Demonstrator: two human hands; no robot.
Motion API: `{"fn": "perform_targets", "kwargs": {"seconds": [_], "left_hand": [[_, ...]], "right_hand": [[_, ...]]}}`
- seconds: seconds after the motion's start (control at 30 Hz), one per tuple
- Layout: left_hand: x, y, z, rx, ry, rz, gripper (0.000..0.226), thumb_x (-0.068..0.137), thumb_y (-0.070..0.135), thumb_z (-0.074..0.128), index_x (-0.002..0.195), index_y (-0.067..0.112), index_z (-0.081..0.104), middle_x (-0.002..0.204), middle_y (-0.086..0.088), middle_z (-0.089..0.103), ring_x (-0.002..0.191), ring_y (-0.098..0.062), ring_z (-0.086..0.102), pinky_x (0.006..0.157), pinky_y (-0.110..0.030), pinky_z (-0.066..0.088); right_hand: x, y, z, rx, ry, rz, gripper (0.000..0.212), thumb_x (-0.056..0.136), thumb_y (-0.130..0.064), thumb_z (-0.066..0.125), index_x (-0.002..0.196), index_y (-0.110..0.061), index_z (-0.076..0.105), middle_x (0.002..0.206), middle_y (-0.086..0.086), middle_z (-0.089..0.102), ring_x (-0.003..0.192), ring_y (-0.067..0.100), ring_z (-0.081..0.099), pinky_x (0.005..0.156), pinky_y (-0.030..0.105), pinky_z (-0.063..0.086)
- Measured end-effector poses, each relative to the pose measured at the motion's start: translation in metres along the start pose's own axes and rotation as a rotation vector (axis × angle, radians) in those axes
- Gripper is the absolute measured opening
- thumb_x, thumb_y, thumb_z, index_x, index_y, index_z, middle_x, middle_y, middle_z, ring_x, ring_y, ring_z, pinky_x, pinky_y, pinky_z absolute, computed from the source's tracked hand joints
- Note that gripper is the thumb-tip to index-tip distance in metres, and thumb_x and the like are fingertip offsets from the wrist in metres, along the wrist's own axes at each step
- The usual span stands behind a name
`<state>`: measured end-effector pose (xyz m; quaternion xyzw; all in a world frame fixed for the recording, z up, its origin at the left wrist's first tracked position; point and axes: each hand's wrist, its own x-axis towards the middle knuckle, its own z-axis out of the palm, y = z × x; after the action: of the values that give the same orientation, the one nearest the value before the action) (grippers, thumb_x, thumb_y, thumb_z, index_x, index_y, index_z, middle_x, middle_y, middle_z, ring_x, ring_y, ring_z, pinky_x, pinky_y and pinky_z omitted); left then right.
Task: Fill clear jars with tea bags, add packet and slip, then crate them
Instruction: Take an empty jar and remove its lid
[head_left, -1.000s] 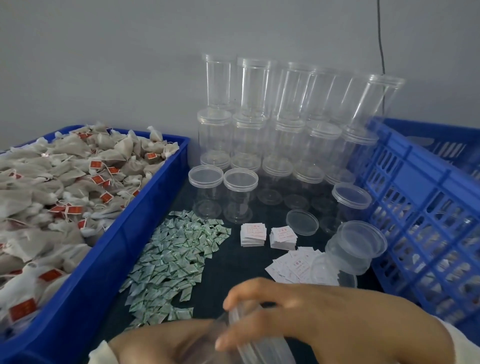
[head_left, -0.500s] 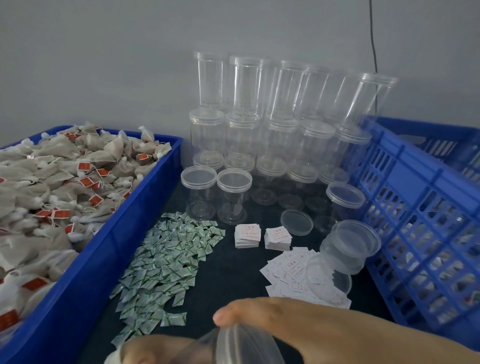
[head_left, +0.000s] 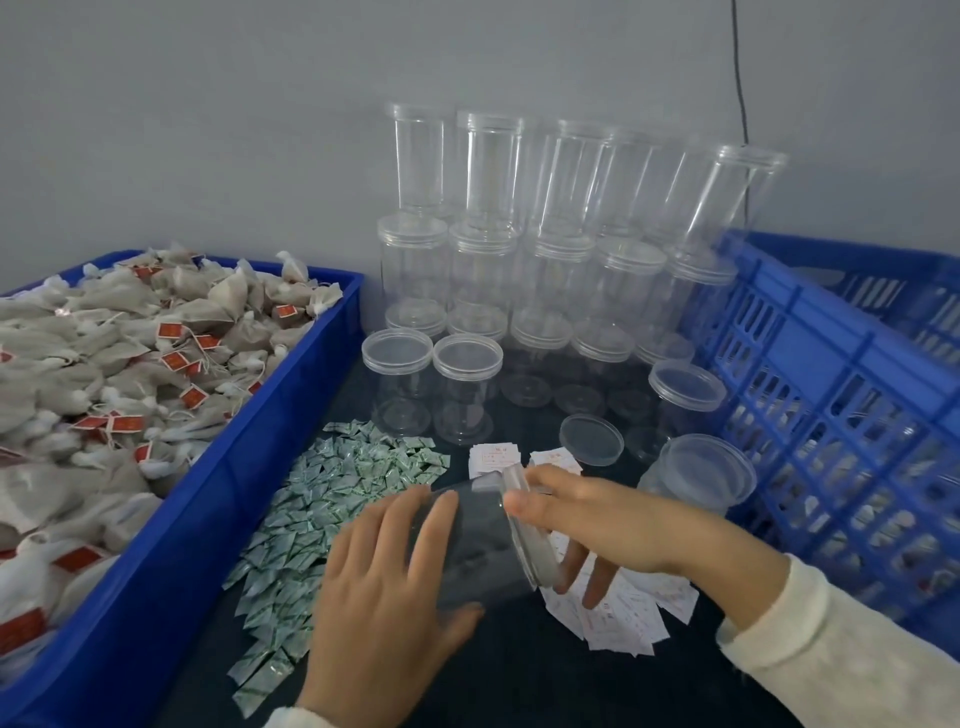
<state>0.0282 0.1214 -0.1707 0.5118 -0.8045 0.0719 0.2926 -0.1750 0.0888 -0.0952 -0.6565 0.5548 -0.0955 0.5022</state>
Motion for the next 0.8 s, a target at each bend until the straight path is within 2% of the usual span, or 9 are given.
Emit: {"fn": "perform_targets", "kwargs": {"seconds": [0.07,0.2,0.33,0.4,0.47,0.53,0.63,0.7,0.8], "left_hand": [[0.000,-0.001,0.006,0.006,0.072,0.005,0.096,0.038,0.035,0.090,0.121,0.014,0.047,0.114,-0.012,0.064,0.100,-0.033,0.064,0.081,-0.045,0.053],[0.005,-0.004,0.010,-0.067,0.075,0.000,0.093,0.043,0.036,0.089,0.124,0.015,0.048,0.119,-0.008,0.062,0.106,-0.029,0.061,0.087,-0.043,0.050],[0.016,-0.005,0.012,-0.242,0.022,-0.006,0.093,0.042,0.038,0.091,0.123,0.009,0.057,0.117,-0.002,0.061,0.108,-0.017,0.054,0.093,-0.031,0.045],[0.019,-0.005,0.013,-0.317,-0.027,-0.019,0.094,0.044,0.041,0.091,0.125,0.011,0.056,0.118,0.009,0.056,0.109,-0.008,0.050,0.095,-0.021,0.039],[0.019,-0.003,0.014,-0.437,-0.073,-0.053,0.093,0.047,0.045,0.088,0.129,0.024,0.049,0.120,0.026,0.044,0.107,0.008,0.041,0.092,-0.006,0.031],[0.018,-0.001,0.013,-0.584,-0.151,-0.108,0.091,0.049,0.053,0.083,0.126,0.049,0.035,0.117,0.040,0.040,0.109,0.016,0.040,0.087,0.001,0.032],[0.020,-0.006,0.012,-0.749,-0.299,-0.111,0.086,0.048,0.059,0.082,0.119,0.064,0.033,0.115,0.036,0.052,0.107,0.011,0.053,0.084,-0.008,0.043],[0.020,-0.011,0.011,-0.884,-0.420,-0.100,0.087,0.050,0.056,0.086,0.124,0.053,0.040,0.117,0.023,0.060,0.106,-0.001,0.060,0.088,-0.026,0.050],[0.022,-0.017,0.007,-1.146,-0.624,-0.095,0.081,0.059,0.043,0.088,0.130,0.030,0.049,0.122,-0.002,0.064,0.112,-0.022,0.062,0.097,-0.051,0.047]], "right_hand": [[0.004,0.003,0.003,0.028,0.034,-0.030,0.072,0.057,-0.083,0.057,0.116,-0.046,0.040,0.119,-0.012,0.050,0.080,0.016,0.070,0.061,0.031,0.059],[0.004,0.007,-0.003,-0.056,0.075,-0.161,0.053,0.069,-0.064,0.064,0.116,-0.055,0.041,0.108,-0.010,0.057,0.082,0.001,0.064,0.068,0.026,0.058],[-0.005,0.006,-0.017,-0.477,0.124,-0.317,0.080,0.067,-0.056,0.072,0.131,-0.060,0.025,0.126,-0.031,0.035,0.111,-0.001,0.050,0.091,0.030,0.052],[-0.009,0.004,-0.024,-0.608,0.101,-0.386,0.086,0.068,-0.046,0.075,0.134,-0.061,0.021,0.131,-0.033,0.026,0.119,0.000,0.044,0.095,0.030,0.049],[-0.013,0.000,-0.030,-0.692,0.089,-0.446,0.088,0.069,-0.038,0.075,0.134,-0.062,0.021,0.133,-0.032,0.023,0.121,0.001,0.041,0.094,0.029,0.048],[-0.017,-0.003,-0.035,-0.746,0.055,-0.488,0.088,0.070,-0.032,0.076,0.131,-0.066,0.023,0.134,-0.034,0.021,0.123,-0.002,0.038,0.094,0.026,0.047],[-0.022,-0.007,-0.039,-0.756,-0.028,-0.522,0.087,0.069,-0.026,0.078,0.128,-0.067,0.029,0.136,-0.037,0.021,0.124,-0.010,0.035,0.090,0.014,0.043],[-0.025,-0.007,-0.040,-0.733,-0.073,-0.549,0.085,0.067,-0.025,0.079,0.129,-0.063,0.034,0.138,-0.034,0.024,0.125,-0.008,0.037,0.088,0.013,0.042],[-0.026,-0.006,-0.041,-0.666,-0.142,-0.591,0.083,0.066,-0.024,0.080,0.130,-0.056,0.040,0.139,-0.028,0.029,0.129,0.000,0.038,0.092,0.015,0.043]]}}
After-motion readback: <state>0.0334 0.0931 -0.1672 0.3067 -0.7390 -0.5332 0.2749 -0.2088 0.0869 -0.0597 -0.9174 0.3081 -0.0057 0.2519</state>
